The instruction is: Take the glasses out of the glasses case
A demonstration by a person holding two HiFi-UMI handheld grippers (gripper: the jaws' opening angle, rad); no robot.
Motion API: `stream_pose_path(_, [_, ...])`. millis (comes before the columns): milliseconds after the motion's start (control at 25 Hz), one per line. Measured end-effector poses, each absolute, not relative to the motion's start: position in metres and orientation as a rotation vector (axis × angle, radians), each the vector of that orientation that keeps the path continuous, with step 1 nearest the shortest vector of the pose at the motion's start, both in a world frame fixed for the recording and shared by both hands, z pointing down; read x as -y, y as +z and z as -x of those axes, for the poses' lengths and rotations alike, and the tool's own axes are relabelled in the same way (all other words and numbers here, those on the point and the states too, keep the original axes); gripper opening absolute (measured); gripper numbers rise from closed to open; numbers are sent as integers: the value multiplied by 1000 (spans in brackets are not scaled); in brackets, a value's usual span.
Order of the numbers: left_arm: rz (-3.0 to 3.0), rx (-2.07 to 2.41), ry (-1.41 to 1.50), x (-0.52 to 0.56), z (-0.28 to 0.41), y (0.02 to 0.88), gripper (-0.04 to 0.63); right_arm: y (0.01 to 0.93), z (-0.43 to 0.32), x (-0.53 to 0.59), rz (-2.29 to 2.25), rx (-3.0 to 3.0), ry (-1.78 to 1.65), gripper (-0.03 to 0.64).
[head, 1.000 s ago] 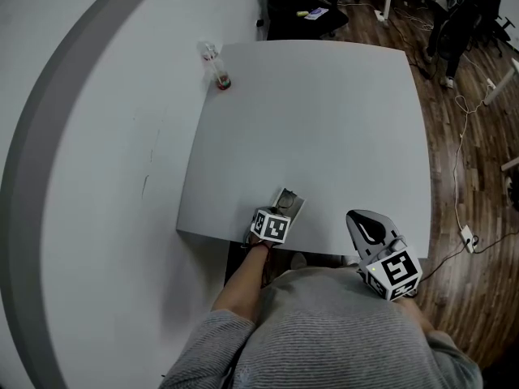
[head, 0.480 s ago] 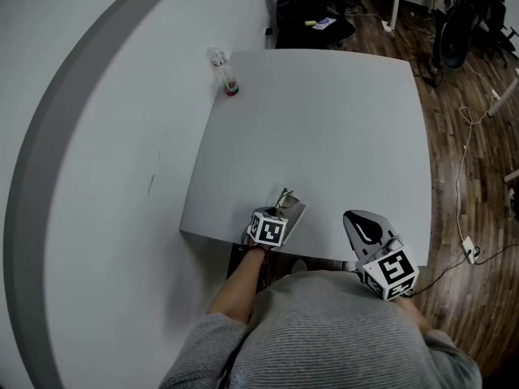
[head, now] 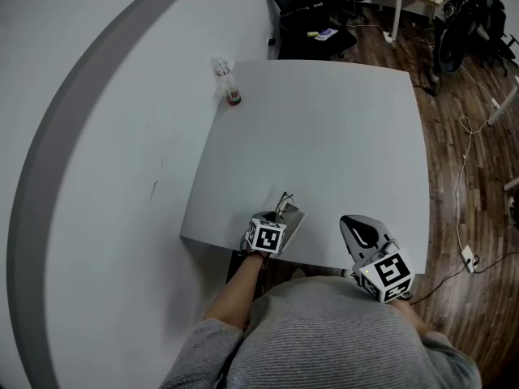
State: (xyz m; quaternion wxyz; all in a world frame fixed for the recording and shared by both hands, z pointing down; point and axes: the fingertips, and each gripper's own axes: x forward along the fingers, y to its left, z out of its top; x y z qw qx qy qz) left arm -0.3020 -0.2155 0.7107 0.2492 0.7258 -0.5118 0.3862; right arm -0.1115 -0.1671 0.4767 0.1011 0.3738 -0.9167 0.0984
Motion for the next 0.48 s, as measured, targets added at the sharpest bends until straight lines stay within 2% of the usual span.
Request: stream_pose_path(480, [-2179,1467,745,237,277,629,25,469,113,176,-1125,2715,265,14])
